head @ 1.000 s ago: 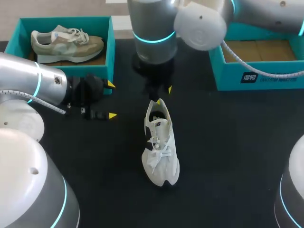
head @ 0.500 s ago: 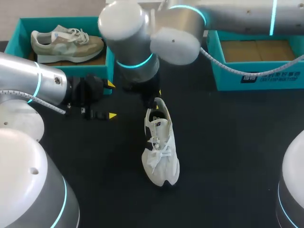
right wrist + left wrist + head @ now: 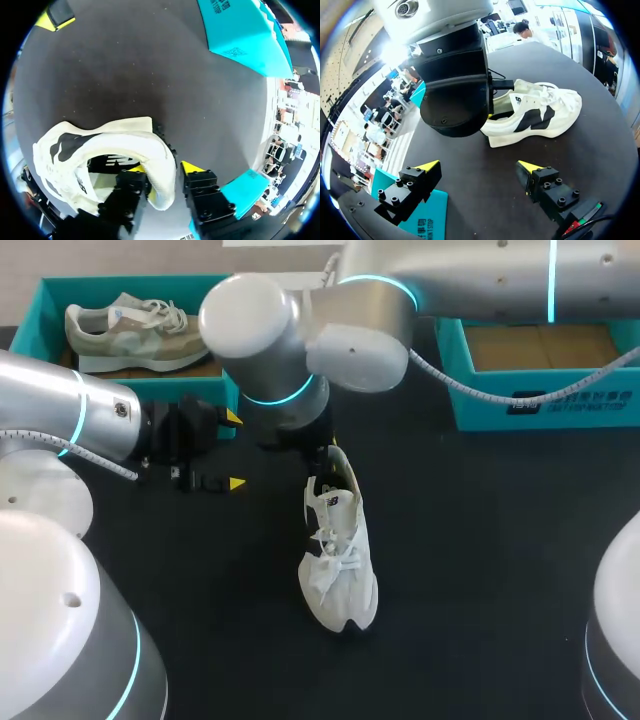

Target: Take the shoe out of the shoebox, open the shoe tongue, remove and reinsert the insole, then place the shoe into the shoebox

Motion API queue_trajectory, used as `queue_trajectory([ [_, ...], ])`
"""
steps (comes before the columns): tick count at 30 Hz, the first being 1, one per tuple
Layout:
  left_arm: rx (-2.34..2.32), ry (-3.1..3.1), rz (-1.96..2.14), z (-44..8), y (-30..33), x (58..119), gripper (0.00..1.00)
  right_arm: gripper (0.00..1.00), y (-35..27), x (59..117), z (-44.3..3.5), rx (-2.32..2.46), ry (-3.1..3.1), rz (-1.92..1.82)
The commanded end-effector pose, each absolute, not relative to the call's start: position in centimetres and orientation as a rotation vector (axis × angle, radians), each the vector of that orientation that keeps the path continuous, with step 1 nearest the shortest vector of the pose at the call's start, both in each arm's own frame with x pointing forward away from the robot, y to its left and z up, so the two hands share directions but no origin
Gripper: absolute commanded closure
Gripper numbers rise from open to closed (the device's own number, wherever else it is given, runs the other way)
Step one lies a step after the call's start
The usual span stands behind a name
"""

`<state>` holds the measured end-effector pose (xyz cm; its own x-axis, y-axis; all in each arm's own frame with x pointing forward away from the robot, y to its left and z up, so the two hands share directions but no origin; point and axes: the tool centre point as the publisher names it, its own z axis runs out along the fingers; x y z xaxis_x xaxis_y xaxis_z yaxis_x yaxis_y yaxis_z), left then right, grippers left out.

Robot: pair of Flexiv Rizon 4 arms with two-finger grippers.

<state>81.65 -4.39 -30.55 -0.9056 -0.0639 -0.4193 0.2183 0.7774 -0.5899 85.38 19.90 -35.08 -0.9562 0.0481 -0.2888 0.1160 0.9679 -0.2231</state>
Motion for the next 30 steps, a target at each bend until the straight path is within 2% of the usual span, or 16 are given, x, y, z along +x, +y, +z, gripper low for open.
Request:
queue_trajectory([
  [1,0.117,2.550,-0.916,-30.5,-4.4,81.6,0.00,1.00,19.3,84.9,-35.2,0.144,2.835,-0.342],
  [6,0.117,2.550,-0.916,-30.5,-4.4,81.6,0.00,1.00,18.3,83.9,-33.8,0.252,2.853,-0.276],
  [9,0.117,2.550,-0.916,-30.5,-4.4,81.6,0.00,1.00,18.5,83.3,-30.9,0.310,2.857,-0.169],
  [17,0.117,2.550,-0.916,-30.5,-4.4,81.6,0.00,1.00,19.5,81.6,-24.2,0.117,2.939,-0.155],
  [30,0.117,2.550,-0.916,-30.5,-4.4,81.6,0.00,1.00,18.8,80.9,-16.4,-0.013,2.971,-0.207],
])
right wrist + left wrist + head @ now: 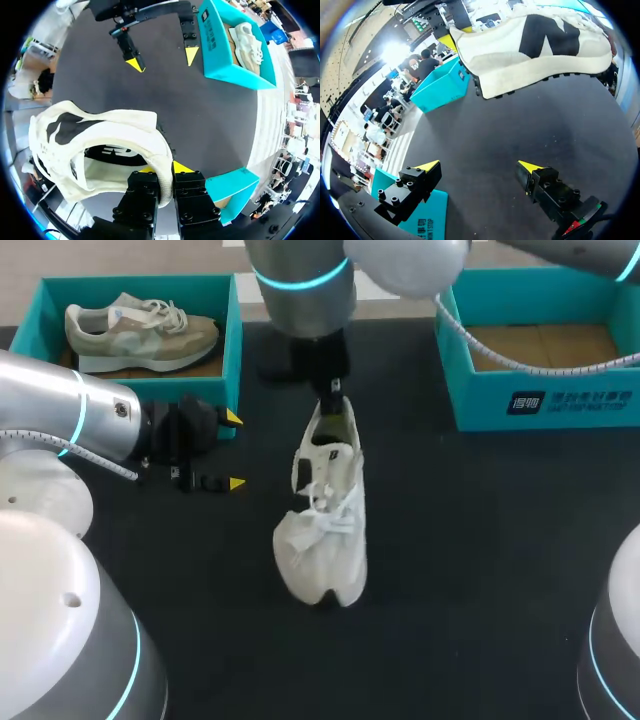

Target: Take the shoe out of the shoebox, open the shoe tongue, remove and reinsert the insole, then place the shoe into the shoebox

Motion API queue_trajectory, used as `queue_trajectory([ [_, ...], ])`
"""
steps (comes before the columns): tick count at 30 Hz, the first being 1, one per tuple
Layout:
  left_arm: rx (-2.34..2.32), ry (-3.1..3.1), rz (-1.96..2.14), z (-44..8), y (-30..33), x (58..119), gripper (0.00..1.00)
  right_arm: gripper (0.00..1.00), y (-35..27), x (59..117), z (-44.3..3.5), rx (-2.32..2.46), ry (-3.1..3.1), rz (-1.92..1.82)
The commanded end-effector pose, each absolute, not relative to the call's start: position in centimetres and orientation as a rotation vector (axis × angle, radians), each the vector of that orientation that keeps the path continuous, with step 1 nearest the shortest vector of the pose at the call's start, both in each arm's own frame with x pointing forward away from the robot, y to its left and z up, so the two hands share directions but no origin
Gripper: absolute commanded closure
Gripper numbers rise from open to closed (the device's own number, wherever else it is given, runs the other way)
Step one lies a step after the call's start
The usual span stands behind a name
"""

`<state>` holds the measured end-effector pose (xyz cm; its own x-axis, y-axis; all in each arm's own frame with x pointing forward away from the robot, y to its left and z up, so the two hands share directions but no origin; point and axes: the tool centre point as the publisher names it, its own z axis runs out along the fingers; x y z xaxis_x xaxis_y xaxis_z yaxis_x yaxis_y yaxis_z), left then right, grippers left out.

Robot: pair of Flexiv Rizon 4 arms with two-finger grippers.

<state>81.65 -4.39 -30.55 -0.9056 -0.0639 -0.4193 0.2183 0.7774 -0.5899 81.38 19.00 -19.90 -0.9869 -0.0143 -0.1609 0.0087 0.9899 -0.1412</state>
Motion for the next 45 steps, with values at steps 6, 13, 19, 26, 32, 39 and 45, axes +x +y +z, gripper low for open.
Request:
queue_trajectory([
  [6,0.117,2.550,-0.916,-30.5,-4.4,81.6,0.00,1.00,18.2,81.3,-14.9,0.019,2.942,-0.237],
  [13,0.117,2.550,-0.916,-30.5,-4.4,81.6,0.00,1.00,18.2,81.3,-14.9,0.019,2.942,-0.237],
  [19,0.117,2.550,-0.916,-30.5,-4.4,81.6,0.00,1.00,18.2,81.3,-14.9,0.019,2.942,-0.237],
  [26,0.117,2.550,-0.916,-30.5,-4.4,81.6,0.00,1.00,15.6,82.5,-15.6,-0.050,2.962,-0.192],
  [32,0.117,2.550,-0.916,-30.5,-4.4,81.6,0.00,1.00,9.3,84.7,-14.6,-0.074,2.935,-0.257],
  [39,0.117,2.550,-0.916,-30.5,-4.4,81.6,0.00,1.00,3.3,88.6,-13.7,-0.127,2.895,-0.350],
  [45,0.117,2.550,-0.916,-30.5,-4.4,81.6,0.00,1.00,-0.5,92.6,-13.0,-0.104,2.858,-0.485],
])
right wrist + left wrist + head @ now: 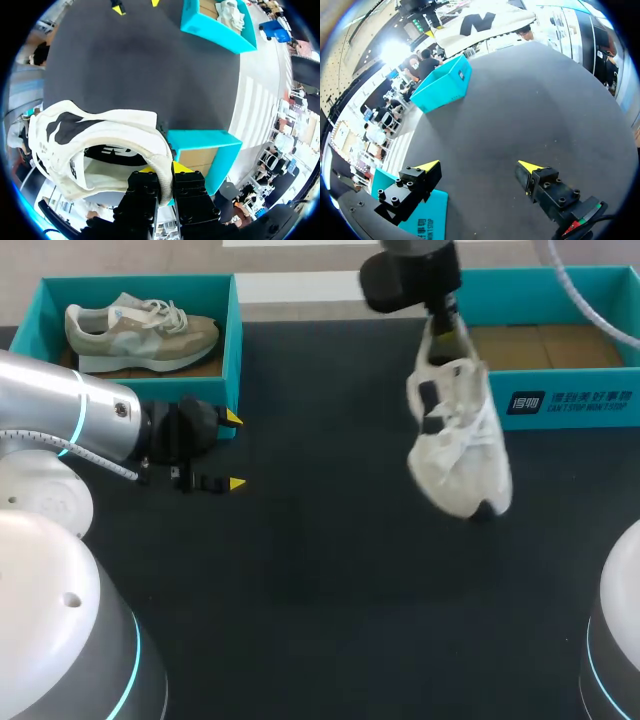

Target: Take the shoe out of the shoebox, open the shoe tongue, remove and reinsert the insole, then place the shoe into the shoebox

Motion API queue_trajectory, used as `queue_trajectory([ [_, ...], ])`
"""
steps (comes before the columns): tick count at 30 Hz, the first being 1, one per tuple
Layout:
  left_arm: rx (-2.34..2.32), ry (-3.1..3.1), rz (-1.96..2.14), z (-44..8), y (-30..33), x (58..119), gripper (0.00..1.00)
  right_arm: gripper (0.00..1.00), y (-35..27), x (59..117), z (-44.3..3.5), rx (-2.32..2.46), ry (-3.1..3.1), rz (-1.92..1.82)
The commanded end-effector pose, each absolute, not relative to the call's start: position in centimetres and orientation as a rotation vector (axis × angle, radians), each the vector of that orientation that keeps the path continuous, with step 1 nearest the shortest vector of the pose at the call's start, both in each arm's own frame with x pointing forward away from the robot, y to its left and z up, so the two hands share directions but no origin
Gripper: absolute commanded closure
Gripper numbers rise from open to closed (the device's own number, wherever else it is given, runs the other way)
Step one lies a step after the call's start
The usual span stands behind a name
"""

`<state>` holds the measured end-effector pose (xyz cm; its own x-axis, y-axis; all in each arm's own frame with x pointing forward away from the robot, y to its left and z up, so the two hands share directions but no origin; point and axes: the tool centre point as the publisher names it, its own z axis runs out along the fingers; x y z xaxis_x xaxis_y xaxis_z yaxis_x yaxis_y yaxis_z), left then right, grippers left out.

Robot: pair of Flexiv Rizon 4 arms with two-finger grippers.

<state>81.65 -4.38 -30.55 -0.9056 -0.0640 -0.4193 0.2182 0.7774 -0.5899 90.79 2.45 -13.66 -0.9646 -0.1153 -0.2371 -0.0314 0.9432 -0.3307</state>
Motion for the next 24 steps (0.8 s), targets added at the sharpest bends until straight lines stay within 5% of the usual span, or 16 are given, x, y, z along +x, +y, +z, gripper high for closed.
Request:
queue_trajectory([
  [1,0.117,2.550,-0.916,-30.5,-4.4,81.6,0.00,1.00,-0.9,93.1,-12.9,-0.120,2.854,-0.493],
  [24,0.117,2.550,-0.916,-30.5,-4.4,81.6,0.00,1.00,-1.8,94.1,-12.3,-0.054,2.837,-0.449],
])
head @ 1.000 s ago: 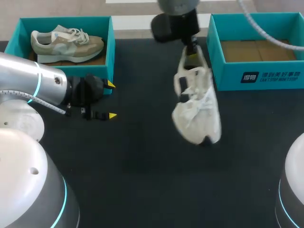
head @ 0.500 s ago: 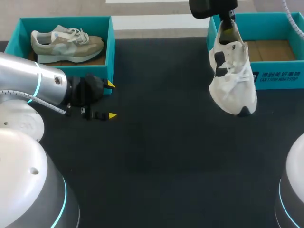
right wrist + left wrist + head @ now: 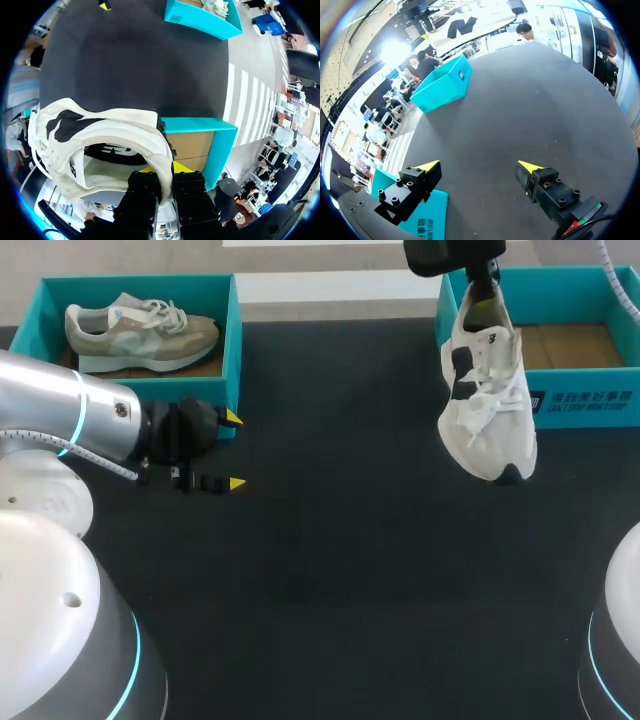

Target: Take the shoe out of the shoebox, open the shoe tongue, remove and reinsert the insole, then place the shoe into the shoebox

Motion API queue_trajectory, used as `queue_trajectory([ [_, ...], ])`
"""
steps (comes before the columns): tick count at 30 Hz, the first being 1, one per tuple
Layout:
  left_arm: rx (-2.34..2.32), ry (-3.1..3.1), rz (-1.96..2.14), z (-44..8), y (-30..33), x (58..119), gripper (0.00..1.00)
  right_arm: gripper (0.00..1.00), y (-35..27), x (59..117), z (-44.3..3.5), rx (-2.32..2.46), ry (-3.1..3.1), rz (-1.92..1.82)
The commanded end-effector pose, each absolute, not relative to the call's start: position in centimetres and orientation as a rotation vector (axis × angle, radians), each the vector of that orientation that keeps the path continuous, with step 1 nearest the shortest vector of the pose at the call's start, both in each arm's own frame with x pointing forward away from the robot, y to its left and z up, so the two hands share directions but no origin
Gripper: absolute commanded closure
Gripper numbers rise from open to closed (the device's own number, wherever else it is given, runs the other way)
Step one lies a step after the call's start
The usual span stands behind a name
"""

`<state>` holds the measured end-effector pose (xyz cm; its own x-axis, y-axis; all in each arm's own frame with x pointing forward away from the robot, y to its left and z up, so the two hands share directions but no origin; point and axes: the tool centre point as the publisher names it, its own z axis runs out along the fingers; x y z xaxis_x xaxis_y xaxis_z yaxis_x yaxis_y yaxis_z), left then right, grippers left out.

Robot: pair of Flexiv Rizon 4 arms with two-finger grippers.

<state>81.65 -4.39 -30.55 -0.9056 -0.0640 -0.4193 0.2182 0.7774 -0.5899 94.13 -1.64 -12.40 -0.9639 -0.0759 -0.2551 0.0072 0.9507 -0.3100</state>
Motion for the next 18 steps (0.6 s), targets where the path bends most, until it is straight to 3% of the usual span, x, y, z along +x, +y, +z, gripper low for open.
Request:
queue_trajectory([
  [1,0.117,2.550,-0.916,-30.5,-4.4,81.6,0.00,1.00,-1.8,94.1,-12.3,-0.054,2.837,-0.449],
  [18,0.117,2.550,-0.916,-30.5,-4.4,81.6,0.00,1.00,-13.5,101.4,-13.3,-0.078,2.866,-0.499],
])
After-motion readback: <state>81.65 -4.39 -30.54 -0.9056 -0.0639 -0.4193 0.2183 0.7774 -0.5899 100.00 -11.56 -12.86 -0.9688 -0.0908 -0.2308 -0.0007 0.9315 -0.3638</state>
